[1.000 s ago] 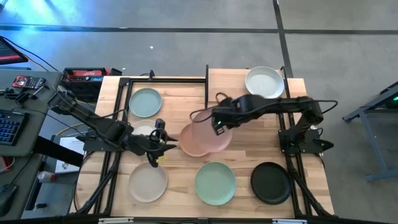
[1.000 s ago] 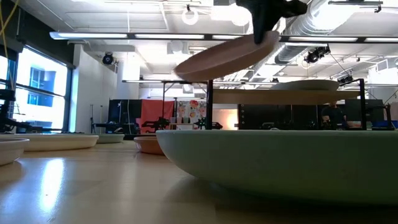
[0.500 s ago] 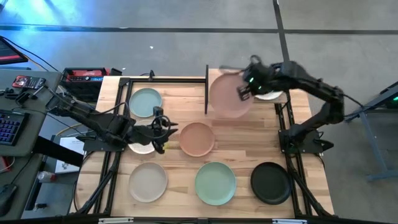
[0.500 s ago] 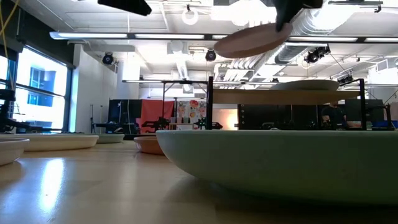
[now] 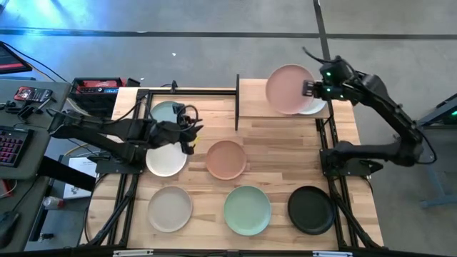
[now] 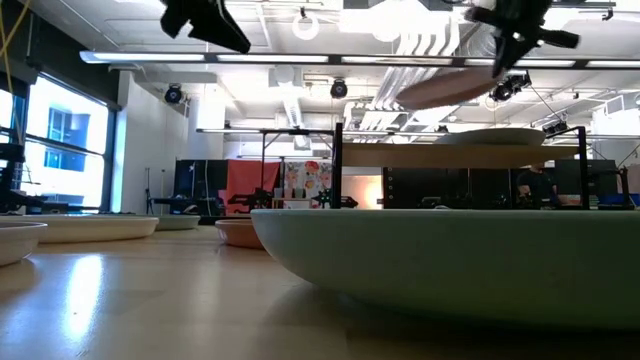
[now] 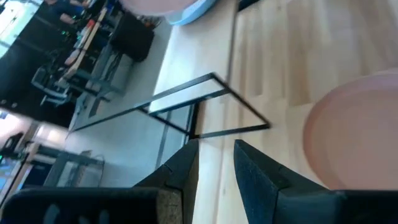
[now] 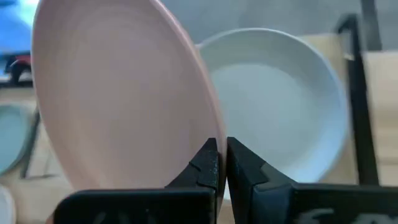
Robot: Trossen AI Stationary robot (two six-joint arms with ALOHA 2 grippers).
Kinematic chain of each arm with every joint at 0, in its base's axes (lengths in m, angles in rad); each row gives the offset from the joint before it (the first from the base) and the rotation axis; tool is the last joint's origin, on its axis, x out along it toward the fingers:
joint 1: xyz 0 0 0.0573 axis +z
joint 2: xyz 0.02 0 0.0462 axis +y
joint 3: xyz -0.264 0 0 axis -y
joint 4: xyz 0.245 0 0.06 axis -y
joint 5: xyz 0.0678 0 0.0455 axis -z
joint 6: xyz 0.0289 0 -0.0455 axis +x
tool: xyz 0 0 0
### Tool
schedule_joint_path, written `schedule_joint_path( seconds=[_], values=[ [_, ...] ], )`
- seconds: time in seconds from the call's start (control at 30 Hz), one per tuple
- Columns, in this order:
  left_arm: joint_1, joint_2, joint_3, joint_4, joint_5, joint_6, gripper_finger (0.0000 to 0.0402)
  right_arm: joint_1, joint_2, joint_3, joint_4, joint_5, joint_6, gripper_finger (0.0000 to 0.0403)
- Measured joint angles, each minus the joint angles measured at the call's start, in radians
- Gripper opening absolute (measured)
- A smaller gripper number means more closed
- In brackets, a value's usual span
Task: Place and stack plates onto a shelf
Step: Stack the light brown plate on top of the white plate on the shelf
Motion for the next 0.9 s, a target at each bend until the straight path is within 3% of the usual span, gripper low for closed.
schedule_joint_path(
  seconds=[0.4, 0.9],
  values=[
    [0.103, 0.000, 0.000, -0.001, 0.067, 0.034, 0.0090, -0.202, -0.144, -0.204, 0.059, -0.042, 0.080, 0.0000],
    [0.134, 0.000, 0.000, -0.006, 0.095, 0.035, 0.0090, -0.252, -0.143, -0.254, 0.116, -0.058, 0.083, 0.0000]
  ],
)
